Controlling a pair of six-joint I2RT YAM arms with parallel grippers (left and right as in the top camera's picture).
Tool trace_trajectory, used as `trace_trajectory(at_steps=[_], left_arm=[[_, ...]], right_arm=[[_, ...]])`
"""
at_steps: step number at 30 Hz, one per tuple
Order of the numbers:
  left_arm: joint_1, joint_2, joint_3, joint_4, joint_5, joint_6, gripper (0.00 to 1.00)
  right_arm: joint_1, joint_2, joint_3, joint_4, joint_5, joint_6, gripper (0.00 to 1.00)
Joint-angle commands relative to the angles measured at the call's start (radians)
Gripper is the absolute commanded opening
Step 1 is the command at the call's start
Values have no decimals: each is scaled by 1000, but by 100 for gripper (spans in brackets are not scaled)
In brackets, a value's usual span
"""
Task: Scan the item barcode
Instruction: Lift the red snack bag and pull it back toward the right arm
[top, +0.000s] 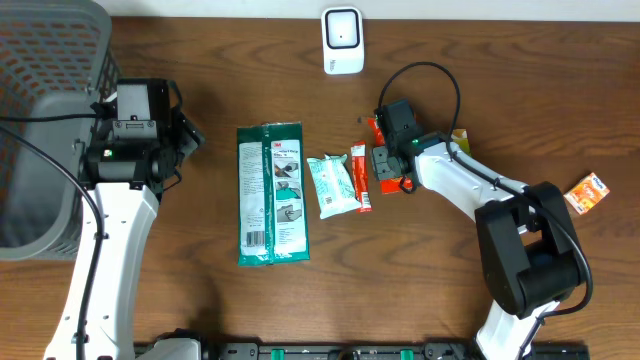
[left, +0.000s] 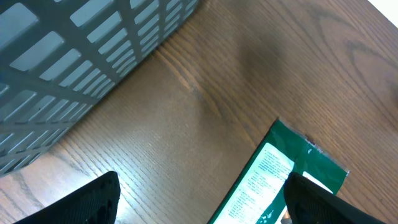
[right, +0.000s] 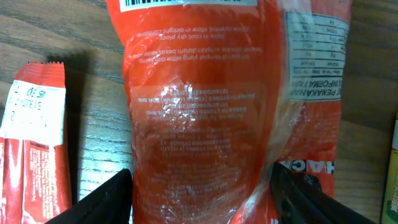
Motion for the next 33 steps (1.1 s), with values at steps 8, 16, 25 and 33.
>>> trace_trajectory(at_steps=[8,16,25,33], left_arm=[[2,-13,21,-2,-12,-13,85],[2,-13,21,-2,-12,-13,85],[2,-13,21,-2,-12,-13,85],[2,-13,21,-2,-12,-13,85]], right_arm=[[3,40,3,-36,4,15,57],[-18,-27,3,-44,-66,13,1],[-50,-229,3,-122,-229,-341,1],[-50,-208,-14,-232,-235,-612,1]])
